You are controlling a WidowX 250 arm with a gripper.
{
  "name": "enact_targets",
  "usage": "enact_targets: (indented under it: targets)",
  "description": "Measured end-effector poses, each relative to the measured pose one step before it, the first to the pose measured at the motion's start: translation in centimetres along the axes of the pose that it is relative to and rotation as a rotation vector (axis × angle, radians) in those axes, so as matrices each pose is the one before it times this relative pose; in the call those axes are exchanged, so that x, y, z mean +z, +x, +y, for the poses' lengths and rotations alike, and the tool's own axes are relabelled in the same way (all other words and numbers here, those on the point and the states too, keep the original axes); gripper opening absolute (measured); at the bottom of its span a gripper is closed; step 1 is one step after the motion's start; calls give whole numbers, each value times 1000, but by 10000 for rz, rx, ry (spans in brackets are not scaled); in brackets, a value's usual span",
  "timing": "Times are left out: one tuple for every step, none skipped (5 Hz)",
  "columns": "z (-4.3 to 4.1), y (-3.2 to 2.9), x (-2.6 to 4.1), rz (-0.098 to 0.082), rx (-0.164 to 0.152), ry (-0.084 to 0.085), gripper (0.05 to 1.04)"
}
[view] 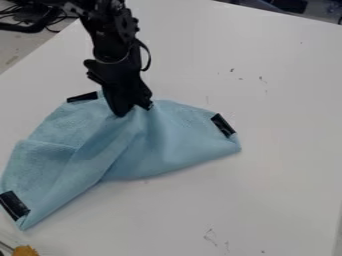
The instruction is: Unfold the cloth from top left to the bottom right
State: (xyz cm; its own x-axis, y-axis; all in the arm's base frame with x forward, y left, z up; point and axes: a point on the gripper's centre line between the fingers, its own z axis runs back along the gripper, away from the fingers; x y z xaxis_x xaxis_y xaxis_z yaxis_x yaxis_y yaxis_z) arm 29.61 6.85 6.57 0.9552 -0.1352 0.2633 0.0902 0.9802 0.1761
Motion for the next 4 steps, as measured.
enact_targets:
  targets:
    - [-1620,-1656,1834,207,590,-94,56]
    - [-1958,-3364,858,612,877,-174,56]
    - [-1876,-3215,1043,-138,393,19,55]
    - [-1801,-2035,831,9,339,-3,55]
